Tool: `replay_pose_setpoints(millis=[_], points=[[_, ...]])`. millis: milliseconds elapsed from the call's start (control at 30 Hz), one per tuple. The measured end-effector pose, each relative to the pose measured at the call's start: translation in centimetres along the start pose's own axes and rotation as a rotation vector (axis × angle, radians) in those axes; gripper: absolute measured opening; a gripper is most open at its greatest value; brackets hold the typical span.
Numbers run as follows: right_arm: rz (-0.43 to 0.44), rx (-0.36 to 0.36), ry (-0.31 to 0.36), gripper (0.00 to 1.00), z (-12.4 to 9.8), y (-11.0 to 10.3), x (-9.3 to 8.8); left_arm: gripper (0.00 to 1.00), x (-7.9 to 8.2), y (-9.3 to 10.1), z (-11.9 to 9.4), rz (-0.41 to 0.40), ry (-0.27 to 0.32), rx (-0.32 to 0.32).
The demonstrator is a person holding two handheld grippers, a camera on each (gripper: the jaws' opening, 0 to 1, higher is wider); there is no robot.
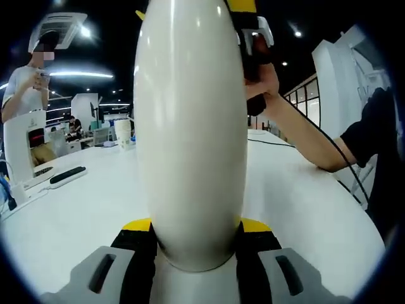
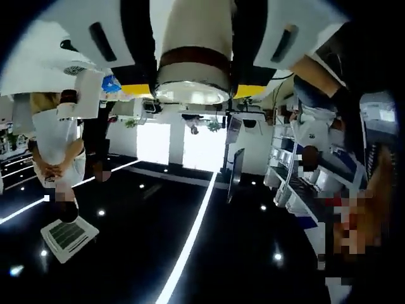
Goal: Grasp the water cup twist off the cup lid place the cup lid on the table
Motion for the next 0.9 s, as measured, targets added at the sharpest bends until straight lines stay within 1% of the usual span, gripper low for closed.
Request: replay_pose_setpoints(millis=[33, 67, 100, 133, 167, 200, 233, 267, 300, 333, 367, 433, 467, 500, 633, 733, 800, 833, 900], points=[[-0.005, -0.062, 0.022, 0.53, -0.4, -0.2, 0.0, 0.50, 0.0, 0.0, 0.0, 0.000, 0.000, 0.000], [-0.010, -0.094, 0.047, 0.58, -0.7, -0.8, 0.2, 0.50, 0.0, -0.1, 0.0, 0.000, 0.000, -0.001], [-0.008, -0.104, 0.057, 0.60, -0.8, -0.9, 0.3, 0.50, 0.0, -0.1, 0.0, 0.000, -0.001, -0.001], [-0.010, -0.148, 0.091, 0.60, -1.0, -1.4, 0.6, 0.50, 0.0, -0.1, 0.0, 0.001, -0.001, 0.000], [-0.017, -0.190, 0.093, 0.59, -0.9, -1.7, 0.8, 0.50, 0.0, -0.1, 0.0, 0.001, -0.001, 0.000], [-0.034, -0.246, 0.097, 0.59, -0.7, -1.9, 1.1, 0.50, 0.0, -0.1, 0.0, 0.001, -0.001, 0.000], [-0.040, -0.318, 0.093, 0.58, -0.5, -1.6, 1.2, 0.50, 0.0, -0.1, 0.1, 0.001, -0.001, 0.001], [-0.042, -0.342, 0.088, 0.56, -0.5, -1.6, 1.2, 0.50, 0.0, -0.1, 0.1, 0.001, -0.002, 0.001], [-0.051, -0.425, 0.043, 0.53, 0.0, -1.3, 1.0, 0.50, 0.0, -0.1, 0.1, 0.001, -0.002, 0.003], [-0.055, -0.466, 0.012, 0.51, 0.2, -1.1, 0.7, 0.50, 0.0, -0.1, 0.1, 0.001, -0.002, 0.004], [-0.055, -0.440, 0.022, 0.51, 0.8, -1.4, 0.8, 0.50, 0.0, -0.1, 0.1, 0.001, -0.002, 0.004], [-0.059, -0.453, 0.002, 0.52, 1.1, -1.2, 0.8, 0.50, 0.0, -0.1, 0.1, 0.000, -0.003, 0.005], [-0.068, -0.467, -0.007, 0.50, 1.1, -1.1, 0.8, 0.50, 0.1, -0.1, 0.1, 0.000, -0.002, 0.005], [-0.068, -0.471, -0.006, 0.50, 1.0, -0.9, 0.9, 0.50, 0.1, -0.1, 0.1, 0.000, -0.003, 0.005], [-0.075, -0.449, -0.001, 0.50, 0.7, -0.7, 0.8, 0.50, 0.1, -0.1, 0.1, -0.001, -0.003, 0.006], [-0.089, -0.368, 0.011, 0.50, 0.7, -0.6, 0.8, 0.50, 0.1, -0.1, 0.1, -0.002, -0.003, 0.005], [-0.085, -0.334, 0.017, 0.50, 0.6, -0.4, 0.8, 0.50, 0.1, -0.1, 0.1, -0.001, -0.003, 0.004], [-0.106, -0.284, 0.026, 0.50, 0.7, -0.3, 0.8, 0.50, 0.1, -0.1, 0.1, -0.002, -0.003, 0.004], [-0.108, -0.220, 0.033, 0.50, 0.7, 0.0, 0.8, 0.50, 0.1, -0.1, 0.1, -0.002, -0.002, 0.004]])
Point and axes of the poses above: the point that each gripper's makers call its tool centre point, and the gripper's own axes: z roughly forward along the fingers, y roughly to its right, x roughly out of its top, the point moved 6 cm from there along -z, roughly backward along the fingers, and after that the axes turned 15 degrees about -y, right-handed, at the moved point
